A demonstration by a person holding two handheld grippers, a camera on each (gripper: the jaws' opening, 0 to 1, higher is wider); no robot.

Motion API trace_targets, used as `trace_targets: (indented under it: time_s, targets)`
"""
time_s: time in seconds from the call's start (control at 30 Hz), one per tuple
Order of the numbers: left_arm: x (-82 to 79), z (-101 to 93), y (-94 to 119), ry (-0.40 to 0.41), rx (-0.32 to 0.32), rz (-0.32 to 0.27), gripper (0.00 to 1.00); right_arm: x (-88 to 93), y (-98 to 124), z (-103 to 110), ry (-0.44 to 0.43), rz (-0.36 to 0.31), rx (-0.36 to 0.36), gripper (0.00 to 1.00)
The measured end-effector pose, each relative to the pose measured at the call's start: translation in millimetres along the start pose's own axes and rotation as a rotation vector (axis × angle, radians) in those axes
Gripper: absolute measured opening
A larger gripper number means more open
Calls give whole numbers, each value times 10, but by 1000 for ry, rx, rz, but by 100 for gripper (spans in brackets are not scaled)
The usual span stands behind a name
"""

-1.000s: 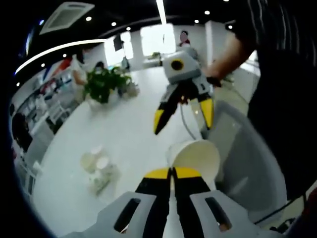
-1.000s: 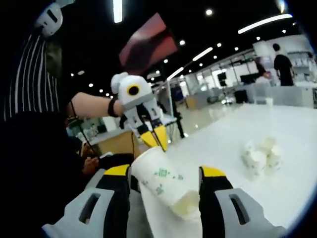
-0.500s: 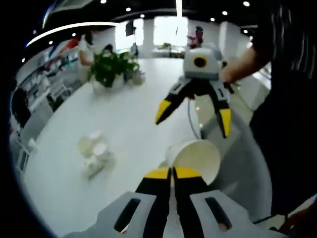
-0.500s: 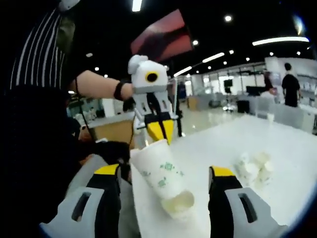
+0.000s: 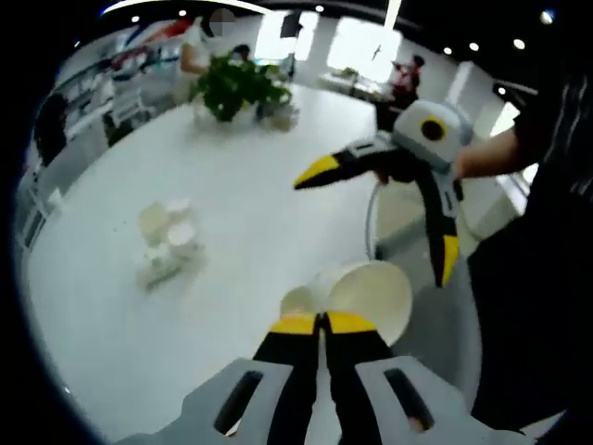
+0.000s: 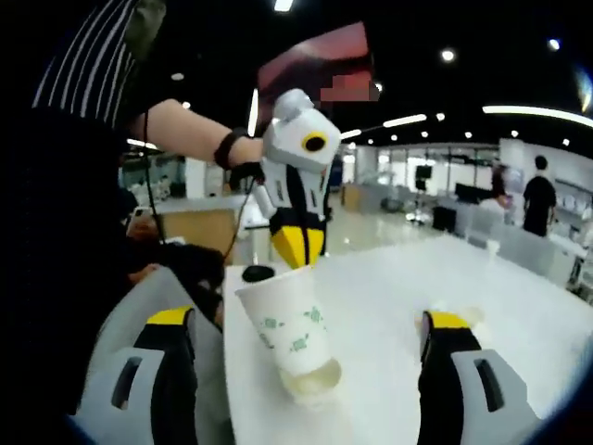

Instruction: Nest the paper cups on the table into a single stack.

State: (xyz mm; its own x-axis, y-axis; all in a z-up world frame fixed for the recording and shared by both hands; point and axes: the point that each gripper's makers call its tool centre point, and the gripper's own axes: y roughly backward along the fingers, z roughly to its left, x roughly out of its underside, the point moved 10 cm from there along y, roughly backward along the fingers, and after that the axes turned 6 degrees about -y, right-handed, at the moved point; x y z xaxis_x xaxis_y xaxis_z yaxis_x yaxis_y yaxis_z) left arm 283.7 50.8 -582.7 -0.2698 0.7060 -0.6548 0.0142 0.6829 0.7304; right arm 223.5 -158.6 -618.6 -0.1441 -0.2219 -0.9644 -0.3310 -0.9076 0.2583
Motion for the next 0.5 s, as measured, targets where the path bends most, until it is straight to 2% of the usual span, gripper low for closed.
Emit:
trace_targets:
  time_s: [0.1,0.23,0.37,0.5]
  targets:
    - [9,-2,-19,68,2,18,0,18,12,12,18,4,15,100]
    - [29,37,-46,99,-19,44,0,39,22,9,2,0,19,100]
    - [58,59,-98,133,-45,95,0,51,33,13,1,1,26,100]
    - [60,92,-143,179,-58,112,0,68,53,16,-1,1,30,100]
